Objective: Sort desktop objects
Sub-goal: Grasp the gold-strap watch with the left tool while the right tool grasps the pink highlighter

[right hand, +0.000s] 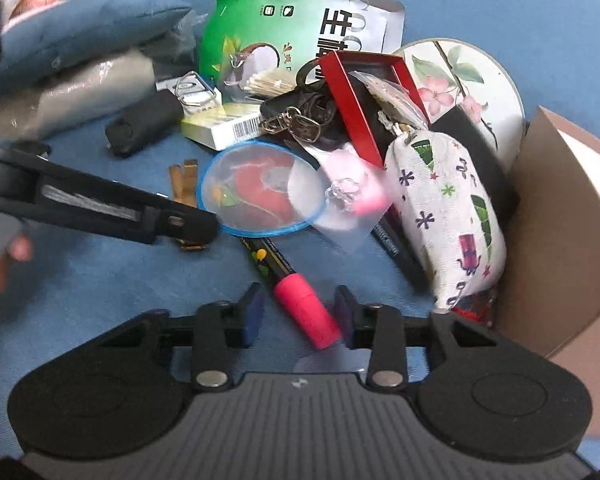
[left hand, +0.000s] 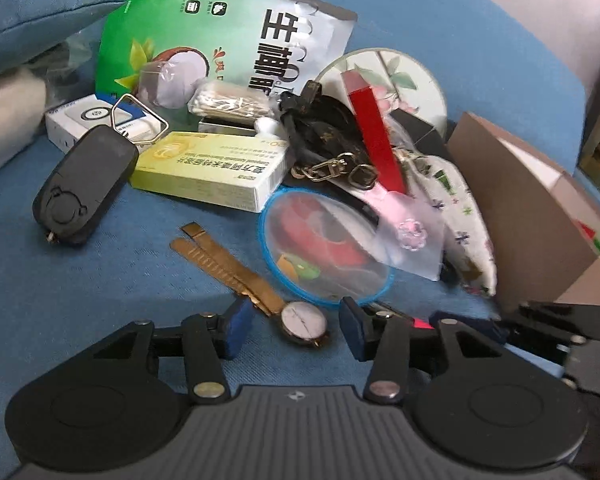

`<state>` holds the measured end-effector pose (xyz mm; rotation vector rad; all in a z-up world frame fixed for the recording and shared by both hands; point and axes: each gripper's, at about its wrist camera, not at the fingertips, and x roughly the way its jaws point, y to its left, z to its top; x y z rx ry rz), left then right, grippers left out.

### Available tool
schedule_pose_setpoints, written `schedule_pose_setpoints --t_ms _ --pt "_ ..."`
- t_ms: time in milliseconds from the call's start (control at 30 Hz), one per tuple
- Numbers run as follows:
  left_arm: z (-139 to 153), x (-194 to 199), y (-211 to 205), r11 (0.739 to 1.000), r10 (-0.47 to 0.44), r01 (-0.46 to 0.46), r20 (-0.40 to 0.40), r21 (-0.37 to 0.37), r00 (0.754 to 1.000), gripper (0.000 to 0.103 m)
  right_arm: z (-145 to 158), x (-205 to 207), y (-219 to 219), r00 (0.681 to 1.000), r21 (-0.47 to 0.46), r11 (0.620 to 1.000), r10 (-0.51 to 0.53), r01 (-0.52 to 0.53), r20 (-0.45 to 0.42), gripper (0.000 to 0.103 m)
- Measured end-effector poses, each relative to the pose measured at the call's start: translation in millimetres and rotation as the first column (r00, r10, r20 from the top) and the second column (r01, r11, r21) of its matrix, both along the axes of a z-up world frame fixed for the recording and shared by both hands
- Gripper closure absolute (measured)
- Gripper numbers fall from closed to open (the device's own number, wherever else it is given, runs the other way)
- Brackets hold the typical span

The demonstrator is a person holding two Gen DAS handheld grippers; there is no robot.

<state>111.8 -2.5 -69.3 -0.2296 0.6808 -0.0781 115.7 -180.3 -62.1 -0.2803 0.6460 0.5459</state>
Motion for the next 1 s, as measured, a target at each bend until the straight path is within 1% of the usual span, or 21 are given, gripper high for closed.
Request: schedule_pose_setpoints --t_ms 33,67,100,233,300,367,433,500,633,700,733,800,867,933,1000 --pt "0 0 1 1.0 0.007 -0.007 0.001 0.008 1.0 0.059 2 -3 2 1.0 0.0 1.0 0.018 -0.018 -0.007 0.075" --pt "-1 0 2 1.0 0.01 -0.01 -0.002 0.016 1.0 0.066 2 -4 4 0.999 -0.001 0.999 0.032 -0.032 -0.009 0.076" --pt "-1 -2 4 0.999 0.016 -0.016 0.001 0.033 1.0 0.071 2 -7 6 0.999 0.004 0.999 0.045 -0.045 -0.015 0.079" --pt "1 -10 14 0.999 0.014 -0.014 -0.006 0.034 1.0 0.071 7 -24 12 0.986 0.081 0.987 0.146 -0.14 -0.075 0.081" --pt "3 -20 20 0.999 0.02 -0.019 -0.007 0.048 1.0 0.071 9 -33 19 0.974 0.081 0.976 0.21 -0.203 -0.082 0.081" --pt "4 -28 27 0.998 0.044 -0.044 -0.01 0.042 0.999 0.07 11 -40 24 0.964 0.083 0.966 0.253 -0.246 -0.084 0.081" --pt "7 -35 33 0.997 0.07 -0.07 -0.027 0.015 0.997 0.07 11 -42 25 0.965 0.08 0.966 0.252 -0.246 -0.074 0.081" --pt "10 -41 35 0.996 0.081 -0.082 -0.046 -0.028 0.996 0.073 10 -39 25 0.972 0.086 0.972 0.227 -0.22 -0.069 0.079" --pt "15 -46 29 0.992 0.055 -0.063 -0.078 -0.106 0.995 0.071 7 -36 24 0.98 0.108 0.978 0.186 -0.178 -0.065 0.076" --pt "17 -45 24 0.99 0.032 -0.043 -0.087 -0.132 0.996 0.068 6 -34 24 0.983 0.105 0.98 0.176 -0.169 -0.057 0.076" --pt "16 -44 21 0.991 0.022 -0.033 -0.086 -0.129 0.996 0.067 5 -34 24 0.984 0.104 0.981 0.169 -0.163 -0.053 0.076" --pt "14 -43 15 0.995 0.022 -0.031 -0.09 -0.095 0.996 0.065 5 -32 23 0.986 0.104 0.983 0.158 -0.152 -0.055 0.076" --pt "12 -43 14 0.996 0.023 -0.03 -0.086 -0.08 0.996 0.064 5 -30 23 0.985 0.098 0.984 0.156 -0.149 -0.067 0.076" --pt "13 -44 16 0.997 0.032 -0.038 -0.088 -0.065 0.996 0.064 9 -33 24 0.982 0.063 0.984 0.17 -0.165 -0.085 0.077" --pt "14 -44 22 0.997 0.062 -0.066 -0.091 -0.043 0.994 0.063 11 -35 25 0.977 0.03 0.981 0.193 -0.191 -0.095 0.077"
